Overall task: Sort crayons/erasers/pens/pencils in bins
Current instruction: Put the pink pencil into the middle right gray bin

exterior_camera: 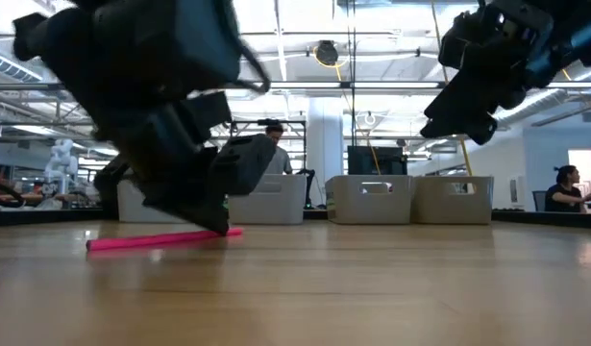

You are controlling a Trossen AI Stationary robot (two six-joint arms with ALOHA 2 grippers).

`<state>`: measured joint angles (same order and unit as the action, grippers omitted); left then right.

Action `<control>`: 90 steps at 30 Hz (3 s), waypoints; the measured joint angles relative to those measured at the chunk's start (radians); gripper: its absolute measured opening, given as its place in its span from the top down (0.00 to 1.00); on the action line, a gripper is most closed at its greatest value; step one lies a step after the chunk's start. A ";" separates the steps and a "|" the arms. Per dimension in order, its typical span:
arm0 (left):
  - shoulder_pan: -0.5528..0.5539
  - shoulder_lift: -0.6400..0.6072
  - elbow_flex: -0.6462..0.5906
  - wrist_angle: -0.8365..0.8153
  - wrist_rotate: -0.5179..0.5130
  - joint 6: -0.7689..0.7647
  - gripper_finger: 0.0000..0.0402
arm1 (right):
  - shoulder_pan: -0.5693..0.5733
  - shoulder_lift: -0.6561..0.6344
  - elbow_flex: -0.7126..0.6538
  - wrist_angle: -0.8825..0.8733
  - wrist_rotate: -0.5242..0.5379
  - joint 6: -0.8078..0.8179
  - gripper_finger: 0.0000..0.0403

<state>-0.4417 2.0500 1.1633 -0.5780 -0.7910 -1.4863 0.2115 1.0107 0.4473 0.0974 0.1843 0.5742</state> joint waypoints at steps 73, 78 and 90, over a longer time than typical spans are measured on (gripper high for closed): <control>-0.024 0.010 -0.270 0.583 -0.100 0.457 0.79 | 0.000 -0.001 -0.044 0.243 0.030 0.079 0.58; -0.023 0.009 -0.270 0.573 -0.101 0.471 0.76 | 0.000 -0.001 -0.044 0.243 0.030 0.068 0.58; -0.015 0.005 -0.269 0.559 -0.059 0.436 0.95 | 0.000 -0.001 -0.044 0.259 0.011 0.025 0.58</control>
<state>-0.4571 2.0552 0.8948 -0.0189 -0.8501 -1.0499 0.2115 1.0100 0.4038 0.3568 0.1953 0.5989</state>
